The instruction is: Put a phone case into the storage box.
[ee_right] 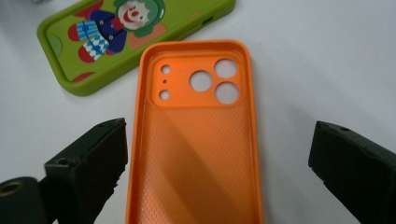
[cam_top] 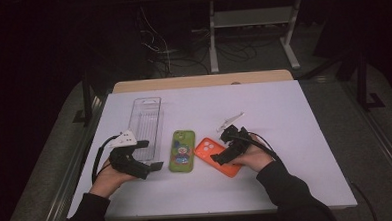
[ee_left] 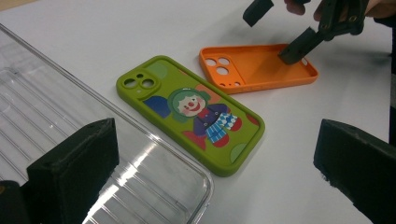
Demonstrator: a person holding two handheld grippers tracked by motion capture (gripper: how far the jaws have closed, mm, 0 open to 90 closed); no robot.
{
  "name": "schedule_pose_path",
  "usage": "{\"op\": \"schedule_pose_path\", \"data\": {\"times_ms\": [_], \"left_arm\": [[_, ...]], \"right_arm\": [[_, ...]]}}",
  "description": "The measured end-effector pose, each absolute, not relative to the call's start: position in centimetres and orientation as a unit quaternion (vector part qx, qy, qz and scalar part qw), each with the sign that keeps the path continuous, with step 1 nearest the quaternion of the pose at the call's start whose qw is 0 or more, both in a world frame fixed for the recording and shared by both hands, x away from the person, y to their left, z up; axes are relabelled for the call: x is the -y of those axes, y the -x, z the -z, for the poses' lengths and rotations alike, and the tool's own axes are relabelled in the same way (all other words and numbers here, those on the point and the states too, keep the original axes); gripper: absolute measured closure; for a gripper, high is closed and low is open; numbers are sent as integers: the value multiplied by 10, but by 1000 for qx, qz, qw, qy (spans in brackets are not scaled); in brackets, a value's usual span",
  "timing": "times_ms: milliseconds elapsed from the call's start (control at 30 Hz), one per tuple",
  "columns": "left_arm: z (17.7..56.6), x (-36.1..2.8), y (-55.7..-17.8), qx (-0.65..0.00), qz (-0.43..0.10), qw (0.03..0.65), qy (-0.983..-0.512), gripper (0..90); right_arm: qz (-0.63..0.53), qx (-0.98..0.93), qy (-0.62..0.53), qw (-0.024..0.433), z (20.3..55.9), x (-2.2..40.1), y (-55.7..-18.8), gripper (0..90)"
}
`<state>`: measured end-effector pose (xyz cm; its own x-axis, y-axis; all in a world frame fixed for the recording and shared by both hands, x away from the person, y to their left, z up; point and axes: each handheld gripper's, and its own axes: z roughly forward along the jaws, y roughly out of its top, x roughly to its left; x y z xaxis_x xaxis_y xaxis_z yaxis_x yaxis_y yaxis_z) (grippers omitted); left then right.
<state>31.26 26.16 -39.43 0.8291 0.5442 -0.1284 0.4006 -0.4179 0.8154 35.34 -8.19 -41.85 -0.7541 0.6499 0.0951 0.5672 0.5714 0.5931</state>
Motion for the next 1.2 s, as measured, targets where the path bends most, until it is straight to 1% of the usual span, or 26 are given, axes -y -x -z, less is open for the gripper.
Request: {"op": "schedule_pose_path", "data": {"times_ms": [267,667,967,1100,1133,1200], "left_arm": [[395,-262,-312,-284,-77,459,-838,0],[396,-263,-314,-283,-77,458,-839,0],[396,-263,-314,-282,-77,457,-840,0],[395,-263,-314,-282,-77,458,-840,0],[396,-263,-314,-284,-77,460,-838,0],[395,-263,-313,-285,-77,460,-837,0]], "right_arm": [[-285,-895,-337,61,432,74,-351,68],[-294,-893,-337,49,432,71,-349,79],[-282,-898,-335,54,437,69,-348,81],[-273,-901,-330,60,441,66,-346,94],[-267,-903,-328,71,441,64,-344,119],[-266,-903,-329,78,441,64,-342,126]]}}
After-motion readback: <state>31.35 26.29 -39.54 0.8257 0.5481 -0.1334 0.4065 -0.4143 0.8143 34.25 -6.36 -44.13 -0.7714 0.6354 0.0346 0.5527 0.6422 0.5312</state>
